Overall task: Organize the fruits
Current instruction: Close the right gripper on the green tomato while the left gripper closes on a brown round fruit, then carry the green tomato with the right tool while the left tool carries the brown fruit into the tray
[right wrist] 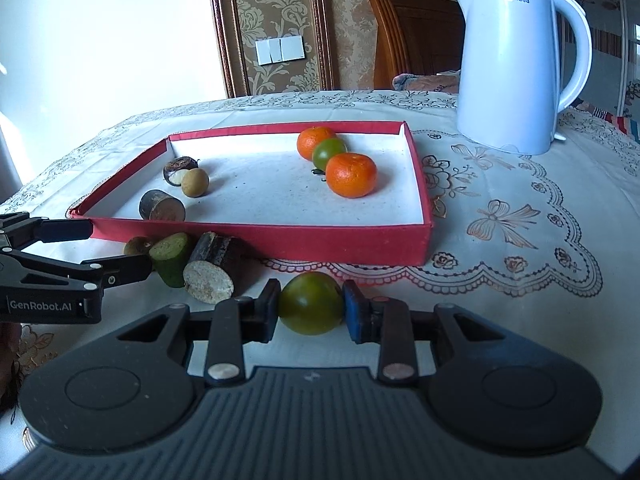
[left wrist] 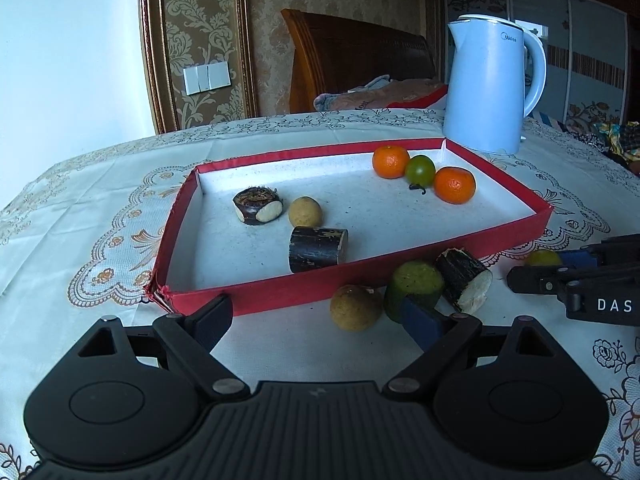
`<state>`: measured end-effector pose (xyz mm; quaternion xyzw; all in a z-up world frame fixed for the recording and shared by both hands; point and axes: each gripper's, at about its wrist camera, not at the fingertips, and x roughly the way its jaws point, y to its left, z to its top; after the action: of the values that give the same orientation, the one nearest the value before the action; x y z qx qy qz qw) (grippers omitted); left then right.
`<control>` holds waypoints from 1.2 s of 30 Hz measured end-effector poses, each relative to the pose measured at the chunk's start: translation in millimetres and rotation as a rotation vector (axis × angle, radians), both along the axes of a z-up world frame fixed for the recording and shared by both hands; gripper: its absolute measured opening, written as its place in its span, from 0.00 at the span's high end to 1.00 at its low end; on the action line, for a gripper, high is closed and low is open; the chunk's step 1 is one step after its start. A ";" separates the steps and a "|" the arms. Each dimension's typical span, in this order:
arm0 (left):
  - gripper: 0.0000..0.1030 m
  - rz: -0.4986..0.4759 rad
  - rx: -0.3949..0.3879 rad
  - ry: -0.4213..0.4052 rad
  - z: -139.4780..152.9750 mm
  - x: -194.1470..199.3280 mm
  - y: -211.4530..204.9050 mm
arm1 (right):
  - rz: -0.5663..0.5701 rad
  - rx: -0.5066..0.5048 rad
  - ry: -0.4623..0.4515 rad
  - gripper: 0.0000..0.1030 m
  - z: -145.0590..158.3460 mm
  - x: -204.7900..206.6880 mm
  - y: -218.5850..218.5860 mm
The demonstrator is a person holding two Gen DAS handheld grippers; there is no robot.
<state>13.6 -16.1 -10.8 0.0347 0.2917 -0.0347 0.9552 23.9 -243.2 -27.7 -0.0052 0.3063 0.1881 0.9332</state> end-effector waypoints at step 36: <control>0.72 -0.016 0.008 -0.062 4.3 -11.5 -9.4 | -0.013 0.007 -0.064 0.70 5.3 -10.1 -1.7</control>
<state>2.1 -25.6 -6.5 0.0418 0.2620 -0.0403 0.9633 13.8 -244.8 -22.4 -0.0061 0.2756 0.1828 0.9437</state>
